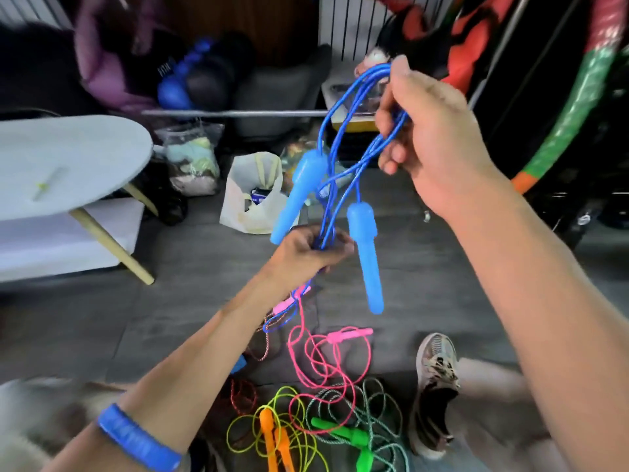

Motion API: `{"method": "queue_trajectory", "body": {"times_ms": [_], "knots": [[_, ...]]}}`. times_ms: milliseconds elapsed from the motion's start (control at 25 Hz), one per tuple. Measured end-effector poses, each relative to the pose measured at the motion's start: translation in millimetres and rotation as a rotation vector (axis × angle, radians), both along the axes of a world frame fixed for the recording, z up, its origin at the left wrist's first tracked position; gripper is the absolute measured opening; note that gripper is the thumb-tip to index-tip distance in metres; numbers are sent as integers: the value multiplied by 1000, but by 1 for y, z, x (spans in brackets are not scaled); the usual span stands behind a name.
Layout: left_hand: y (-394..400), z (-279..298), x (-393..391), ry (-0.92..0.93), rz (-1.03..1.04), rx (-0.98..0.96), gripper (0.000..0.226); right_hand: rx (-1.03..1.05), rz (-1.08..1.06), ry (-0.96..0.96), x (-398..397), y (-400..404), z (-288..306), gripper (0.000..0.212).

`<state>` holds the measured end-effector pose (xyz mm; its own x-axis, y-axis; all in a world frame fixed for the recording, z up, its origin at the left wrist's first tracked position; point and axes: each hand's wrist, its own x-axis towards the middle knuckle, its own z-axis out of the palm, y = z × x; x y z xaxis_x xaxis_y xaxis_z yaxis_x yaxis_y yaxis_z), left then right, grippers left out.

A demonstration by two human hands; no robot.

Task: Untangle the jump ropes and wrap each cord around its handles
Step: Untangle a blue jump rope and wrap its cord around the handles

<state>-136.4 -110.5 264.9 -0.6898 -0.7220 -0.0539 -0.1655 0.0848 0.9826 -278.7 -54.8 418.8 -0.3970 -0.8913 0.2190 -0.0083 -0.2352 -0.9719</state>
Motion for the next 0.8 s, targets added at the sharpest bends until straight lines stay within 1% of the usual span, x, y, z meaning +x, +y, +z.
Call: {"method": "queue_trajectory", "body": {"times_ms": [40,120,160,240,280,320,360,400,440,480,520,560,600,640,680,720,760,800], "knots": [[1,6,2,27,25,28,22,58,-57,-43,-6,2,-3,34],[-1,22,6,109,65,97,29,244,-125,-154,-18,9,-24,34],[-2,32,8,152,82,131,31,332,-176,-171,-20,14,-42,31],[-5,50,12,214,125,213,34,433,-346,-167,-14,28,-90,16],[-8,57,15,233,151,266,35,480,-419,-191,-4,38,-116,19],[-11,61,19,255,174,338,36,556,-439,-218,9,50,-144,29],[-14,66,21,280,191,418,36,657,-397,-234,23,62,-169,40],[-17,67,24,309,202,494,36,774,-290,-230,37,72,-189,49],[-20,67,26,335,209,569,36,879,-119,-217,51,81,-201,53],[-21,66,28,353,211,637,36,933,75,-213,65,86,-209,53],[-20,65,29,363,210,685,35,935,230,-177,75,88,-216,49],[-20,63,30,362,205,711,35,883,289,-98,83,86,-222,43],[-20,62,30,348,201,718,35,807,248,33,88,82,-227,37],[-20,62,30,332,200,719,34,732,115,194,90,76,-234,35],[-19,62,31,317,198,715,34,661,-40,348,90,71,-238,38],[-19,63,31,307,189,702,33,598,-123,464,88,66,-240,43],[-19,65,31,306,174,684,32,568,-92,518,86,61,-239,49],[-20,66,32,309,160,669,32,585,14,526,85,56,-239,52]]}}
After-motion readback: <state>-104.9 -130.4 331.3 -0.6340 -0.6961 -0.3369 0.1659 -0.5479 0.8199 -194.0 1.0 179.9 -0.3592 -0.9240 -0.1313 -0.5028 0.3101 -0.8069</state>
